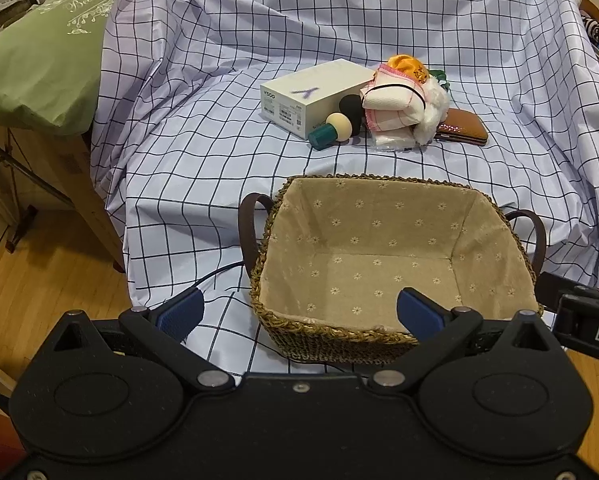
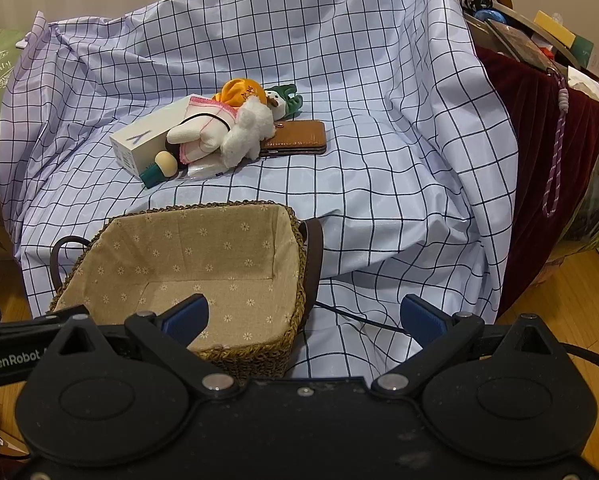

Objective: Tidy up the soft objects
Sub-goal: 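Reach the left gripper to the pink-edged towel bundle while the right approaches the teddy bear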

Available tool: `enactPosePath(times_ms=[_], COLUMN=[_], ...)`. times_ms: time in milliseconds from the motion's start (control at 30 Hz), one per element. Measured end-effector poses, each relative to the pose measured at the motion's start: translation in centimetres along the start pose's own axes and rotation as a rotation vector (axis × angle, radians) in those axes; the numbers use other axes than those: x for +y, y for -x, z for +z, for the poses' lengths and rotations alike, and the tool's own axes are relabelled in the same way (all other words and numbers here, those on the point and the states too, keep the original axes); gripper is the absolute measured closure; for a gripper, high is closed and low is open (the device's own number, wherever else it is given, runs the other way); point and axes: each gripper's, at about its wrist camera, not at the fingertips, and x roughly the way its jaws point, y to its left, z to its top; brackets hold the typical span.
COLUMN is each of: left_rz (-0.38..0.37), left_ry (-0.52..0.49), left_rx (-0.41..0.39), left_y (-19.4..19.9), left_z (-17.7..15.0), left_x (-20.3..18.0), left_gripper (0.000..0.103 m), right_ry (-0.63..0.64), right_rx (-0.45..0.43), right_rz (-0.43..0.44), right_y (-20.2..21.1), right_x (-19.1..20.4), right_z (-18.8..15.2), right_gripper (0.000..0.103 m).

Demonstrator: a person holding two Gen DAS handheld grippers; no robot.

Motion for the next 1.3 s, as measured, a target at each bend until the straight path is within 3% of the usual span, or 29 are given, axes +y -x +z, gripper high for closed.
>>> enactPosePath(times_ms=[300,467,667,933,1300], left_rz=[-0.051,-0.038,-0.083,-0.106,-0.176], left_ry=[-0.035,-0.055,-0.04,-0.043,-0.057], left_rx=[0.016,-0.012,-0.009,-0.041,-0.015], left_y=[-0.3,-0.1,-1.0,-2.8,-7.6], left_z=[0.2,1.1,3.2,6.3,10.9], left_x=[-0.5,-0.8,-0.4,-0.5,-2.2], left_gripper=[0.003,0.003,0.003,0.004,0.004], right_ry=[-0.017,-0.028,-0.027,-0.018,-0.062], right_rx=[-0.017,-0.06,-0.1,-0.08,-0.049], right_rz=[-0.003,-0.017,-0.018,0.0,0.009], right_y=[-0.7,-0.9,-1.4,-3.6,-7.7], right_x=[-0.5,-0.9,-1.1,-1.0,-1.9], right_z=[0.4,1.3,3.1,6.1,9.1], right_gripper=[0.001,0.001,0.001,0.001,0.002])
